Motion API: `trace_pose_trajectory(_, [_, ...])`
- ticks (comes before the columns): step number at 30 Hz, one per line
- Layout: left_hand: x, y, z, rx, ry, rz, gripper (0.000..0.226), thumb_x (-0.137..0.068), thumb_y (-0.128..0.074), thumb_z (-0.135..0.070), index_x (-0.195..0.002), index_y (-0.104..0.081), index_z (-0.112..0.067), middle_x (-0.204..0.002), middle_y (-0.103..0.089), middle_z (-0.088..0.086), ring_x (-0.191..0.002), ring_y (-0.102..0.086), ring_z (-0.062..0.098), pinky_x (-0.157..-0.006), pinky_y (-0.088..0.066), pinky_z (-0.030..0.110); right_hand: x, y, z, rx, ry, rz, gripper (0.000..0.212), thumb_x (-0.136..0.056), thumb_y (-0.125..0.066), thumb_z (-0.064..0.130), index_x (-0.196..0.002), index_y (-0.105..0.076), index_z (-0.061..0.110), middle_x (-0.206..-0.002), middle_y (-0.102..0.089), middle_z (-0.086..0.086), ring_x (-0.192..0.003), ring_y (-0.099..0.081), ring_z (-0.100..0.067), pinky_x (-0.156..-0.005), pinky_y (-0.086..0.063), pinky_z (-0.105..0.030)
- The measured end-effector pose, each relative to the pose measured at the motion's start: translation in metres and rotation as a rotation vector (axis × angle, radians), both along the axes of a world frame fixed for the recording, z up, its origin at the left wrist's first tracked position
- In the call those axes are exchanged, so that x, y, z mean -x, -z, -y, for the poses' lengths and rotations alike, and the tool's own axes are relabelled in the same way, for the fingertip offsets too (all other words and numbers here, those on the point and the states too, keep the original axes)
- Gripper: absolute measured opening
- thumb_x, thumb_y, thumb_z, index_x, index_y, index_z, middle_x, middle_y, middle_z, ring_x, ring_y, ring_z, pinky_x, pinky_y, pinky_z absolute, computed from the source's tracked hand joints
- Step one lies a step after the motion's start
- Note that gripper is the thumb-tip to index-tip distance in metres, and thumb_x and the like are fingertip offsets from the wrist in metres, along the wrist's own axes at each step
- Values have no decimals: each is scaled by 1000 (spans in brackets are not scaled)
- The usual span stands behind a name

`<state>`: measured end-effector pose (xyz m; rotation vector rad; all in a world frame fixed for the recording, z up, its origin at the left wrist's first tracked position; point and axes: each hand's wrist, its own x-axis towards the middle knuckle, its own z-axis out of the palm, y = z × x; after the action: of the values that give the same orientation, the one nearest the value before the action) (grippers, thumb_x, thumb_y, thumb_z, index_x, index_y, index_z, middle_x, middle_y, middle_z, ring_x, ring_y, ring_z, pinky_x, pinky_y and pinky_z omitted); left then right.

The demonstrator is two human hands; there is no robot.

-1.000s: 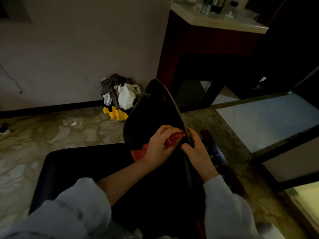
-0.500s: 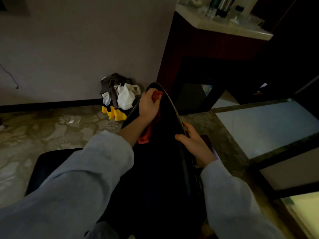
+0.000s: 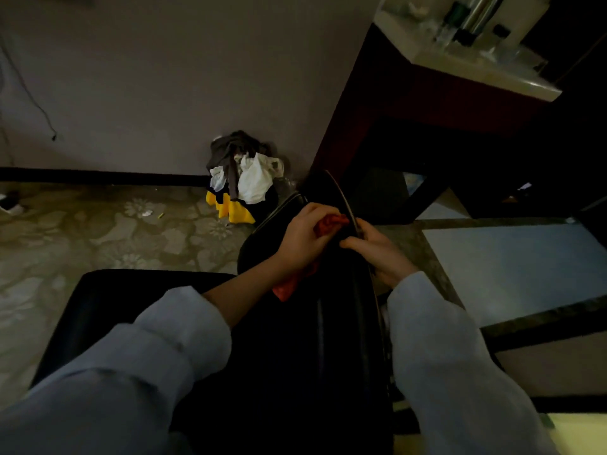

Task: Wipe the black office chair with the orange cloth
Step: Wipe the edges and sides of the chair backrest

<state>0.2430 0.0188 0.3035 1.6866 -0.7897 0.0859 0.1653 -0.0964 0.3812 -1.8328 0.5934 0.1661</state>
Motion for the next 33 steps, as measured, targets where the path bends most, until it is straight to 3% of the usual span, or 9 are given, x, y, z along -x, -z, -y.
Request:
trace_pose_trajectory(6, [-64,14,21,-107,-346,-202,24,-85,-63,-15,-108,-64,-12,-107,-56,14,-93,-58,27,-75,-39,23,-29,-1,-4,24,57,17,51,-87,-54,8,-131,-42,30,-108,-57,1,-92,-57,-12,-75,-47,-27])
trace_pose_trajectory(9, [-86,21,31,-89,-410,-361,37,-79,-55,-35,-109,-62,-13,-104,-62,13,-93,-60,27,-75,-43,28,-30,5,-3,48,71,21,57,-86,-58,12,-138,-40,29,-122,-56,-1,-102,-58,-17,-85,-49,-33])
trace_pose_trajectory(11, [-89,22,38,-30,-407,-392,42,-77,-50,-41,-106,-63,-15,-98,-66,8,-90,-62,23,-77,-49,35,-27,7,0,57,70,50,55,-86,-58,12,-136,-43,30,-118,-58,1,-98,-59,-13,-79,-49,-27])
trace_pose_trajectory(14, [-82,19,41,38,-408,-375,34,-81,-55,-36,-106,-65,-16,-98,-69,3,-91,-63,17,-81,-51,36,-27,8,1,58,58,78,43,-88,-56,9,-118,-45,36,-97,-56,13,-85,-56,-2,-65,-45,-16])
trace_pose_trajectory(20, [-42,4,30,83,-215,-135,20,-83,-62,-22,-101,-69,-19,-102,-68,-2,-96,-62,11,-85,-50,31,-27,9,1,81,83,119,37,-87,-55,5,-100,-48,39,-86,-57,14,-74,-57,0,-55,-46,-9])
trace_pose_trajectory(22, [-20,4,21,148,-96,-96,21,-82,-64,-19,-102,-69,-19,-104,-67,-2,-98,-62,11,-88,-49,29,-28,9,-1,88,93,131,38,-86,-56,3,-96,-49,39,-87,-59,11,-75,-57,-1,-58,-47,-11])
trace_pose_trajectory(26, [-5,8,7,179,17,-73,23,-82,-62,-24,-104,-65,-26,-105,-65,-3,-101,-62,12,-90,-49,27,-25,11,-4,67,123,139,38,-85,-58,5,-110,-48,32,-98,-62,3,-88,-61,-11,-77,-51,-26])
trace_pose_trajectory(30, [-39,1,14,-3,-92,7,21,-84,-60,-22,-102,-68,-16,-102,-65,3,-95,-56,10,-85,-44,22,-13,4,-10,122,67,166,38,-86,-61,9,-113,-46,31,-94,-56,14,-85,-55,3,-71,-44,-17])
trace_pose_trajectory(33, [-63,2,27,-42,-268,-136,21,-86,-61,-20,-105,-66,-12,-103,-63,8,-94,-56,16,-85,-47,30,16,-1,-12,133,63,168,42,-85,-64,12,-116,-47,34,-102,-54,19,-93,-54,4,-76,-42,-15])
